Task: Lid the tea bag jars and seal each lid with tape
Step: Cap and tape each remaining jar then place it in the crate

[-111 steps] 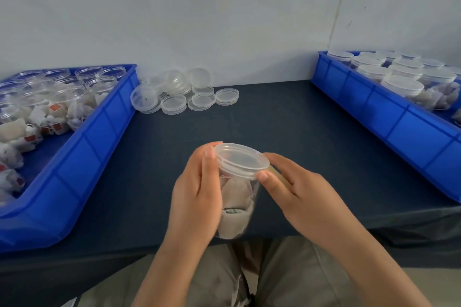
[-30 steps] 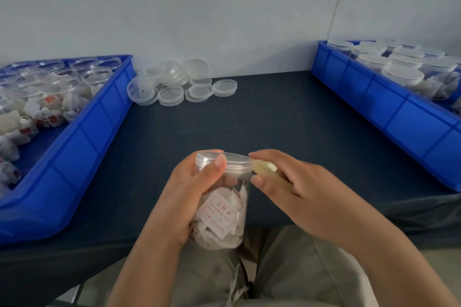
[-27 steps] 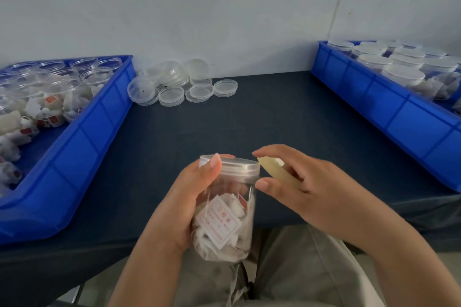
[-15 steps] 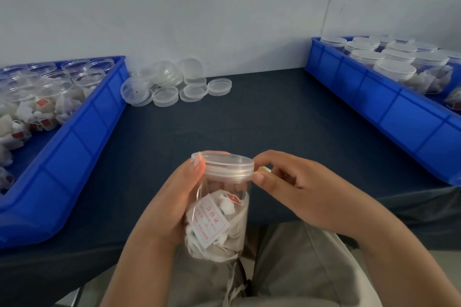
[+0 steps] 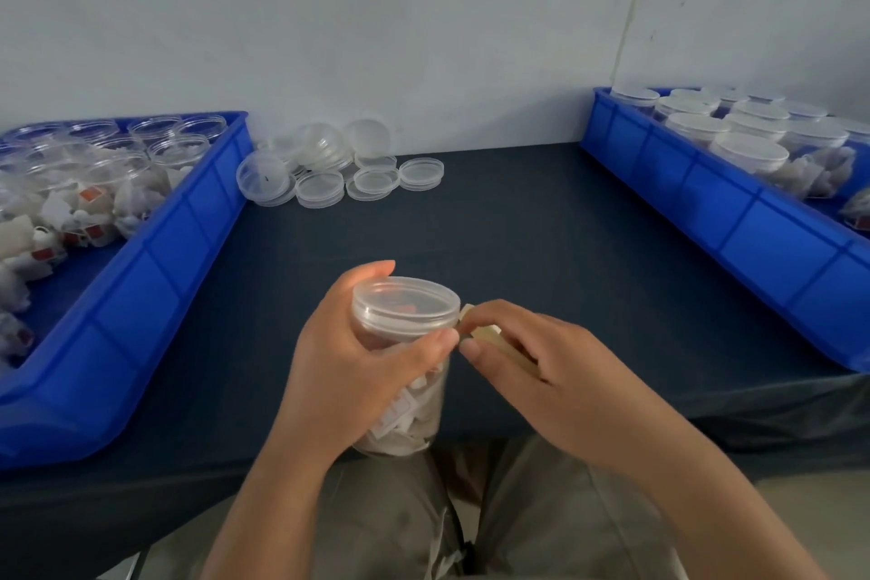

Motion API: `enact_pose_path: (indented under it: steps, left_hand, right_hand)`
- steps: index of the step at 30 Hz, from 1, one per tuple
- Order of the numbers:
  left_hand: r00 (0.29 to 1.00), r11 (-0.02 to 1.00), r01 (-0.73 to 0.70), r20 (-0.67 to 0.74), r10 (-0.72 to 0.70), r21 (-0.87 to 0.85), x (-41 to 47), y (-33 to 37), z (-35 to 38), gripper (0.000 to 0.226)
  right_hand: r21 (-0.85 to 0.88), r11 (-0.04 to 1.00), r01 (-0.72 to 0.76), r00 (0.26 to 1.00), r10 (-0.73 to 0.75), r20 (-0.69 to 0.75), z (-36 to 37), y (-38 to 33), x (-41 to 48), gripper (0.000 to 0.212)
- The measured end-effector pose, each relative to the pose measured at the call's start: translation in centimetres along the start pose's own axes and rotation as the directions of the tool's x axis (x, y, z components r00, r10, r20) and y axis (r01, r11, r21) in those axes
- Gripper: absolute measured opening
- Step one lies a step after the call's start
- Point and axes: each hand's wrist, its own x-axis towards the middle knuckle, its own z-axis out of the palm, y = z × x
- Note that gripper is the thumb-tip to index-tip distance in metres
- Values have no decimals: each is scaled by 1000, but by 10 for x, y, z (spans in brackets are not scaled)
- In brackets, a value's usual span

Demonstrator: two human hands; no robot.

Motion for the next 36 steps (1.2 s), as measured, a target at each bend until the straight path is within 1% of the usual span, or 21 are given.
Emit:
enact_pose_path:
  steps: [4, 7, 9, 11, 13, 16, 18, 20, 24, 26, 28, 31, 36]
  left_hand:
    - [1000, 998, -4, -22, 3, -70, 1, -4, -4, 104]
    - [999, 995, -35, 28, 37, -96, -3, -4, 0, 100]
    - [998, 996, -56, 26, 58, -71, -5, -4, 5, 97]
    - [997, 997, -76, -12, 76, -27, -5, -1, 11, 102]
    - [994, 996, -93, -65, 93, 8, -5, 2, 15, 104]
    - [982, 990, -127, -136, 134, 57, -5, 4, 17, 97]
    - [978, 989, -128, -156, 138, 73, -4, 4, 16, 94]
    - [977, 987, -125, -160, 140, 101, -5, 4, 14, 94]
    - [968, 963, -151, -163, 190, 226, -11, 4, 19, 91]
    - [953, 933, -172, -187, 239, 316, -15, 7, 26, 88]
    - [934, 905, -194, -210, 289, 379, -16, 9, 31, 83]
    - [909, 877, -238, -221, 352, 418, -18, 10, 36, 76]
    - [886, 849, -308, -194, 420, 429, -21, 6, 42, 71]
  right_hand:
    - [-28, 999, 46, 995, -44, 85, -6, 4, 0, 32]
    - [-73, 996, 57, 998, -55, 32, -3, 5, 2, 30]
    - [-56, 996, 65, 998, -66, -17, 1, 3, 2, 28]
    - [-23, 997, 69, 997, -70, -44, 5, 2, 2, 27]
    - [2, 998, 67, 997, -66, -40, 7, 3, 3, 27]
    - [19, 999, 40, 999, -40, 4, 6, 5, 5, 28]
    - [33, 999, 22, 999, -23, 28, 3, 7, 5, 29]
    - [-3, 1000, 21, 1000, -21, 23, 2, 7, 4, 30]
    - [-154, 988, 1, 998, -11, -64, 10, 3, 5, 34]
    - [-172, 985, -24, 994, 5, -109, 14, 1, 6, 31]
    - [-182, 983, -39, 992, 16, -126, 16, 1, 7, 22]
    - [-204, 977, -70, 991, 45, -124, 15, 3, 9, 20]
    - [-311, 939, -144, 986, 111, -121, 13, 10, 10, 24]
